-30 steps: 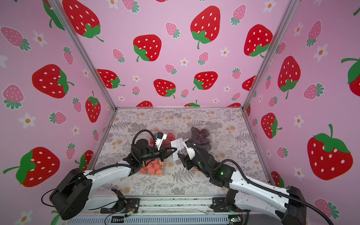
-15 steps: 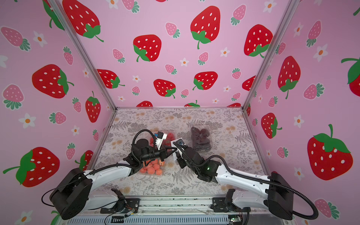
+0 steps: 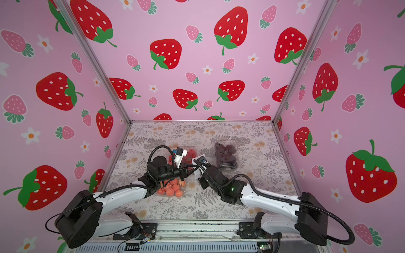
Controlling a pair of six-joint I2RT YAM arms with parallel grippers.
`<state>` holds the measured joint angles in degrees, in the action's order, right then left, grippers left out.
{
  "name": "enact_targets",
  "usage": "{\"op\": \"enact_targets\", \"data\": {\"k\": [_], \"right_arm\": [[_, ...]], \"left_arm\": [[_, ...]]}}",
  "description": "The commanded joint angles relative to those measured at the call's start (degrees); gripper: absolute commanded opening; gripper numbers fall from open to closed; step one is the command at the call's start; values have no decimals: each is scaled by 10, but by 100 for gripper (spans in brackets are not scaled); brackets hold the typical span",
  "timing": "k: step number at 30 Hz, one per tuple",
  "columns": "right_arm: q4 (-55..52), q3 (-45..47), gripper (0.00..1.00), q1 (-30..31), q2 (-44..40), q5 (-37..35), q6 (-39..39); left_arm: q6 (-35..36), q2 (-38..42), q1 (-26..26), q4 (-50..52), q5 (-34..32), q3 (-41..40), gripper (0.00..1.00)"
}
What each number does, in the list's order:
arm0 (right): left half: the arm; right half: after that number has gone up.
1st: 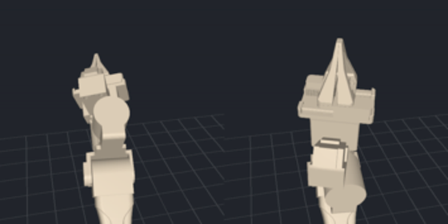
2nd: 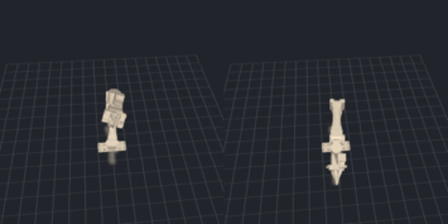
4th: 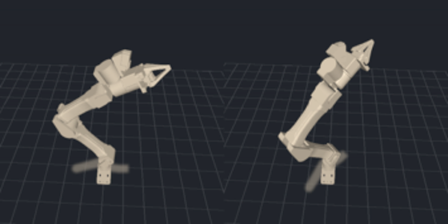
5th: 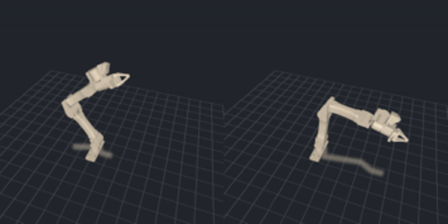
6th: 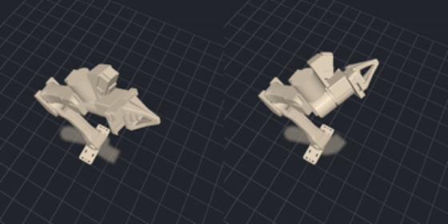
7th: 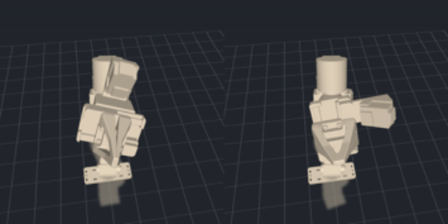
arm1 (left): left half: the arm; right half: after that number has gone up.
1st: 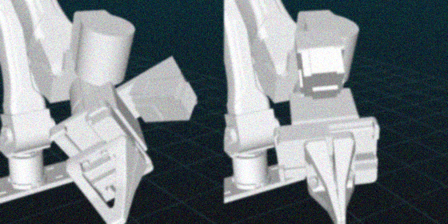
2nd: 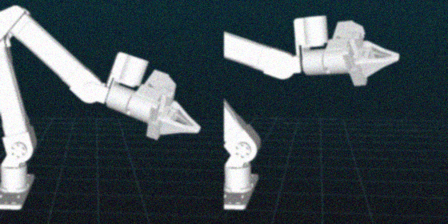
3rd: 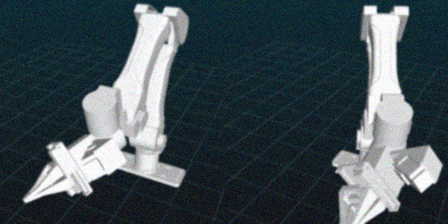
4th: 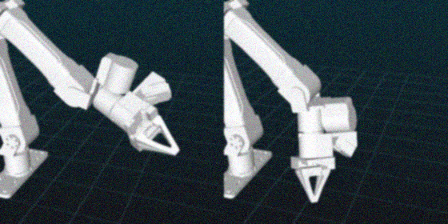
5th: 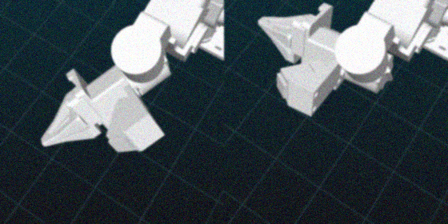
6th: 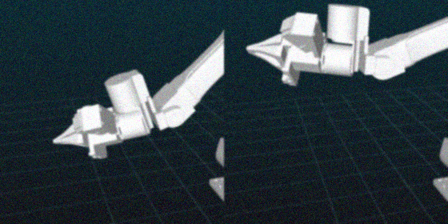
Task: Label fruit boxes
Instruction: Tear off the label from the label sticker.
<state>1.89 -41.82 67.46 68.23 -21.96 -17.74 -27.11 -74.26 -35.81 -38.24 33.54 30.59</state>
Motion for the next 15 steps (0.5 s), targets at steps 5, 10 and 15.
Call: {"op": "enact_targets", "data": {"k": [5, 10, 15], "right_arm": [[-7, 26, 0, 4, -37, -21, -12], [-22, 42, 0, 3, -72, -30, -13], [-36, 51, 0, 3, -96, -30, -15]], "left_arm": [[0, 9, -2, 5, -5, 14, 0], [1, 10, -2, 10, -8, 14, 0], [4, 16, -2, 14, -14, 11, 0]]}}
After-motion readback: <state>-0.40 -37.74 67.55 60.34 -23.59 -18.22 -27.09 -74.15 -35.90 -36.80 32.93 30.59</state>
